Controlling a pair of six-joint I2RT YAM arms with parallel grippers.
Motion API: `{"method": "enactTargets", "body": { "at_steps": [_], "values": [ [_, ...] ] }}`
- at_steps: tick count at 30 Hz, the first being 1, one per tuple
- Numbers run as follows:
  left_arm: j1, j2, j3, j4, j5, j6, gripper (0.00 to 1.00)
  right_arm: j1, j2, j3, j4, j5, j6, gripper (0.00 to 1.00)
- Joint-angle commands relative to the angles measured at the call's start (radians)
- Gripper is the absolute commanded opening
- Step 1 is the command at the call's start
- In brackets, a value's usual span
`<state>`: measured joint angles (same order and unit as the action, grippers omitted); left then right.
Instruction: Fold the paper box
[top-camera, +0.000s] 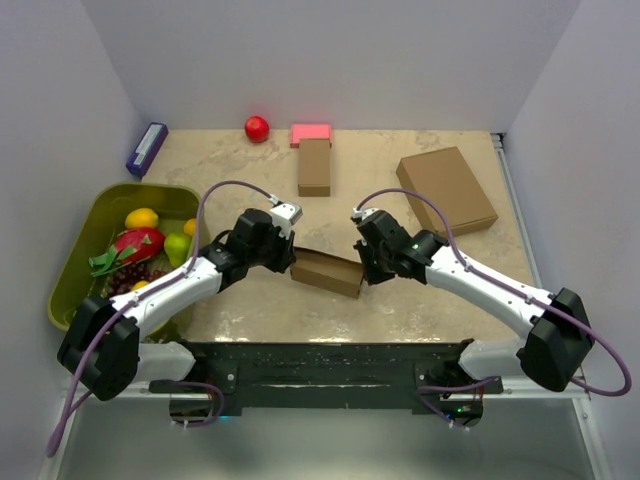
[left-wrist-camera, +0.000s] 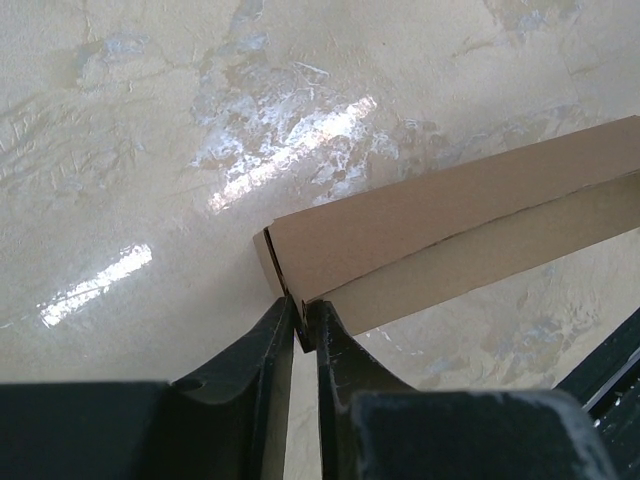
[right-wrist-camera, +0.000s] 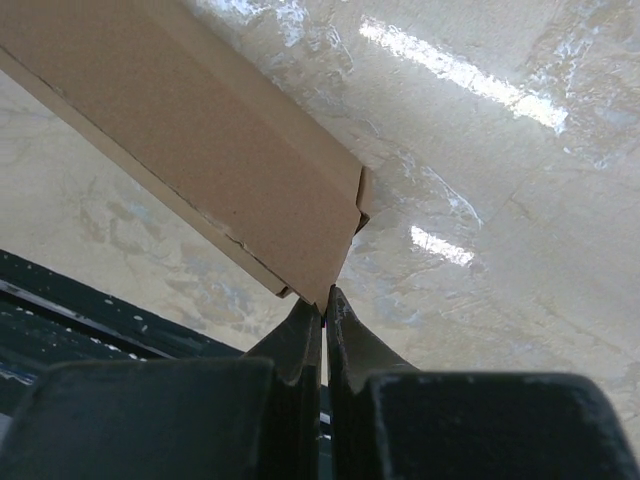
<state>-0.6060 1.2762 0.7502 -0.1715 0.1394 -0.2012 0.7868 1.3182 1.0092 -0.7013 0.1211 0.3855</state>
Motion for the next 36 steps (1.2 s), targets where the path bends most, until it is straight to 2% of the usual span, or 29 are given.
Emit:
{"method": "enactTargets", "body": {
  "at_steps": [1,13,22,36],
  "values": [
    [-0.009,0.032,0.0,-0.057,-0.004,0.002,0.17,-0.046,-0.051,-0.007,0.101,-0.103,0.046,0.0],
    [-0.031,0.045,0.009,-0.066,-0.034,0.017,0.15,-0.09,-0.074,-0.037,0.178,-0.178,0.084,0.0],
    [-0.072,0.045,0.015,-0.086,-0.116,0.029,0.14,-0.126,-0.099,-0.067,0.216,-0.178,0.124,0.0],
    [-0.126,0.071,0.028,-0.112,-0.196,0.046,0.13,-0.196,-0.157,-0.138,0.301,-0.258,0.181,0.0]
  ]
}}
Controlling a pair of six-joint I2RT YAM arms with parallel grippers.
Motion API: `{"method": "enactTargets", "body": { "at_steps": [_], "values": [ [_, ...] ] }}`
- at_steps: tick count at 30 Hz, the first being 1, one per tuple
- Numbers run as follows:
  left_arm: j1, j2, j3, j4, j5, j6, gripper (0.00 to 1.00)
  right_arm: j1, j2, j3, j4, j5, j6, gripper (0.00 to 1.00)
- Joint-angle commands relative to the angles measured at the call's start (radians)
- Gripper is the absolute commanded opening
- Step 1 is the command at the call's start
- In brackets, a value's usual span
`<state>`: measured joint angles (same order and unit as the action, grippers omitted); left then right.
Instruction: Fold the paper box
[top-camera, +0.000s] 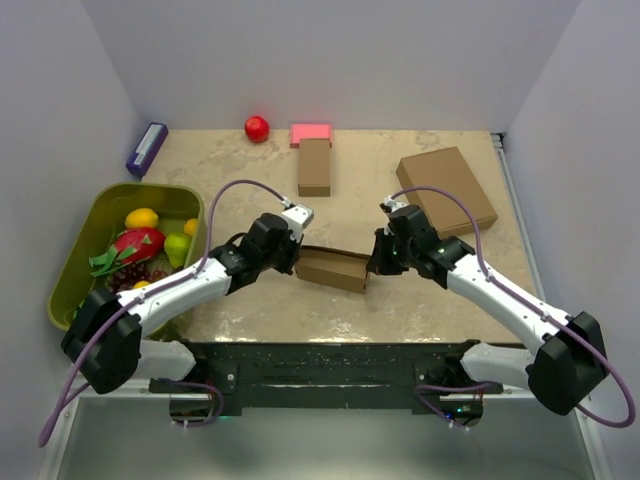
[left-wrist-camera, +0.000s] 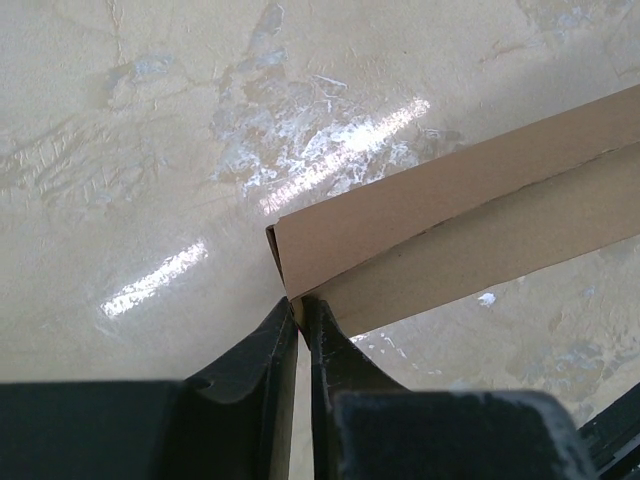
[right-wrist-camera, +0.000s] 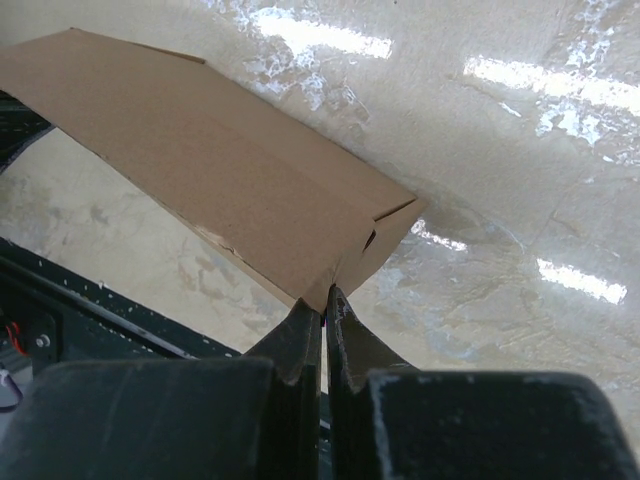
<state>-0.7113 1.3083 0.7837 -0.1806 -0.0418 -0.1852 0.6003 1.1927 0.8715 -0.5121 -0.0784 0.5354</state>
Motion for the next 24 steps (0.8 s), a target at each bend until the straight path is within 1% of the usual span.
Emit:
{"method": "enactTargets", "body": {
  "at_steps": [1,18,24],
  "values": [
    [-0.02,0.04,-0.006,-0.103,-0.018,0.03,0.13,-0.014,-0.034,-0.002,0.113,-0.06,0.032,0.0],
    [-0.033,0.074,0.002,-0.115,-0.021,0.033,0.12,-0.097,-0.097,-0.068,0.179,-0.101,0.084,0.0],
    [-0.034,0.082,0.003,-0.115,-0.023,0.035,0.12,-0.108,-0.093,-0.077,0.188,-0.118,0.084,0.0]
  ]
}}
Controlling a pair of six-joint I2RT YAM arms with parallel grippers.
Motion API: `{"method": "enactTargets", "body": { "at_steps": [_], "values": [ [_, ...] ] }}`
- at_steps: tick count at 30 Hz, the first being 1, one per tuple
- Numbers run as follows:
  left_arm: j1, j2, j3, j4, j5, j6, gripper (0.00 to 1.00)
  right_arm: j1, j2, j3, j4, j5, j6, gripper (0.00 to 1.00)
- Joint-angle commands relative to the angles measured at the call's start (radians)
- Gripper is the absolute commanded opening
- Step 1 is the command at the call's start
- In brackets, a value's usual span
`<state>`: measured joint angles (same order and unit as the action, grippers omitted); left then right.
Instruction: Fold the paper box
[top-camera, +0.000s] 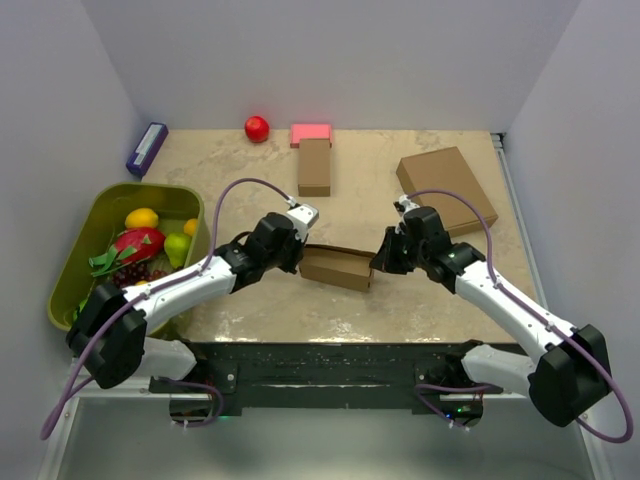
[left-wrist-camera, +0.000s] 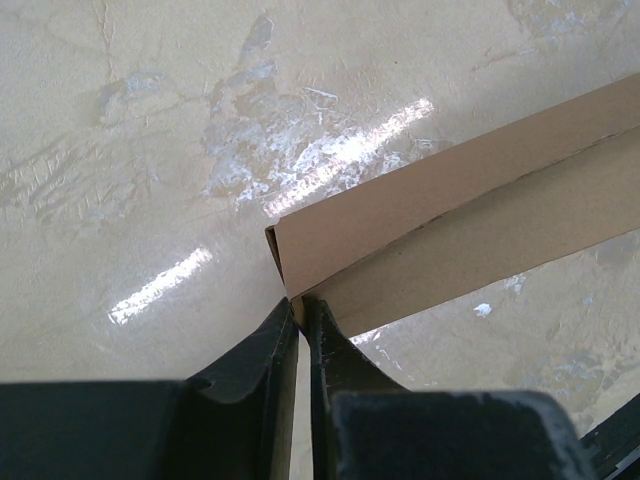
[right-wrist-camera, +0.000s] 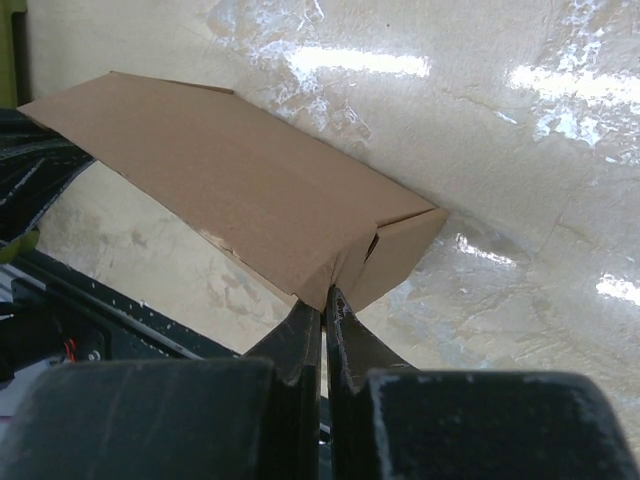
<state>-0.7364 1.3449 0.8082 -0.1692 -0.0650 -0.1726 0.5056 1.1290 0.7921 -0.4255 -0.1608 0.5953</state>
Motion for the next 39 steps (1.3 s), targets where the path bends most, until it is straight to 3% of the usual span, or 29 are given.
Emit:
{"method": "enactTargets", "body": {
  "at_steps": [1,26,39],
  "values": [
    [-0.011,0.048,-0.021,-0.128,-0.002,0.022,0.12,-0.012,-0.029,0.001,0.106,-0.036,0.023,0.0],
    [-0.018,0.054,-0.018,-0.131,-0.007,0.024,0.12,-0.036,-0.058,-0.028,0.136,-0.054,0.058,0.0],
    [-0.018,0.045,-0.015,-0.13,0.005,0.018,0.12,-0.039,-0.043,-0.016,-0.03,0.069,-0.072,0.0]
  ]
}}
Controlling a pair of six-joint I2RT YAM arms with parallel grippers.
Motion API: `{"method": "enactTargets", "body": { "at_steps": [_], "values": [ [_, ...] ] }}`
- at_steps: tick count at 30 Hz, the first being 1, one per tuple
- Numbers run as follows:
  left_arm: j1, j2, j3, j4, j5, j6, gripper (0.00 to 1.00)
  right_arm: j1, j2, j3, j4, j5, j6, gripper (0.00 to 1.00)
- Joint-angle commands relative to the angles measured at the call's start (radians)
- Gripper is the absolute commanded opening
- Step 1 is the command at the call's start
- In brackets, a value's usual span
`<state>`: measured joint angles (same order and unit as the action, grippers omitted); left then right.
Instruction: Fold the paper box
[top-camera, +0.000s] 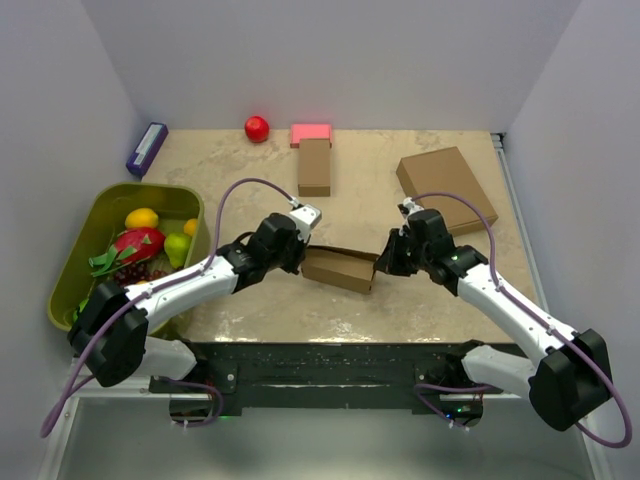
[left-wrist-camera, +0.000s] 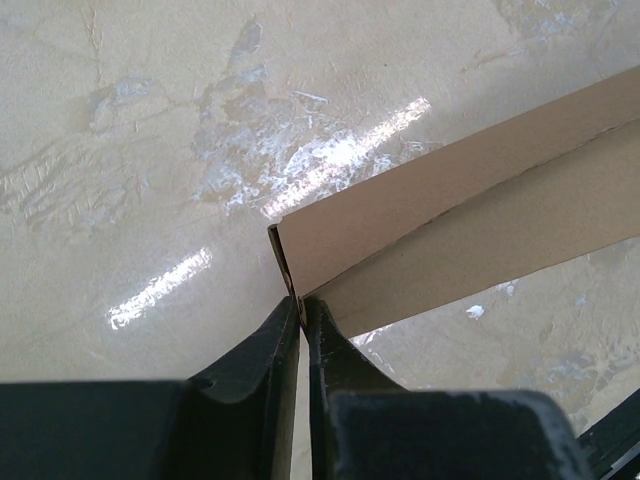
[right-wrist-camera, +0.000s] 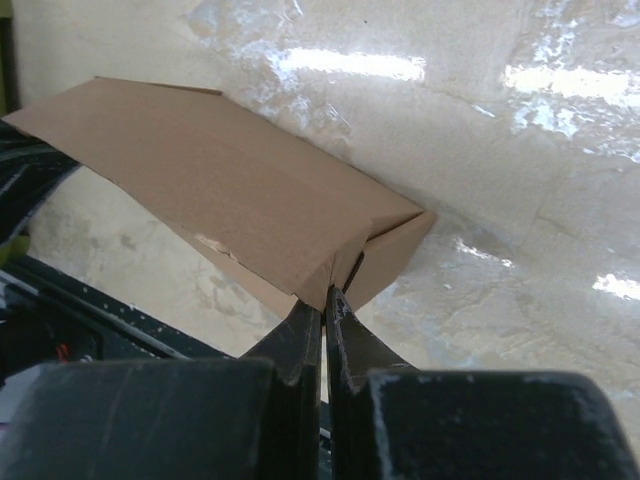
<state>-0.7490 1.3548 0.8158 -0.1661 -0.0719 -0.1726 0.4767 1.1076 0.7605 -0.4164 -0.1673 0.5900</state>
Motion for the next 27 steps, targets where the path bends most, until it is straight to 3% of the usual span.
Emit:
{"method": "enactTargets", "body": {
  "at_steps": [1,17,27],
  "values": [
    [-0.007,0.033,-0.024,-0.131,0.014,0.018,0.12,-0.009,-0.015,0.016,-0.048,0.084,-0.073,0.0],
    [-0.007,0.024,-0.023,-0.119,0.029,0.018,0.12,0.011,-0.002,-0.064,-0.041,0.103,-0.093,0.0],
    [-0.006,0.018,-0.021,-0.118,0.037,0.016,0.12,0.163,0.038,-0.049,-0.096,0.235,-0.036,0.0]
  ]
}}
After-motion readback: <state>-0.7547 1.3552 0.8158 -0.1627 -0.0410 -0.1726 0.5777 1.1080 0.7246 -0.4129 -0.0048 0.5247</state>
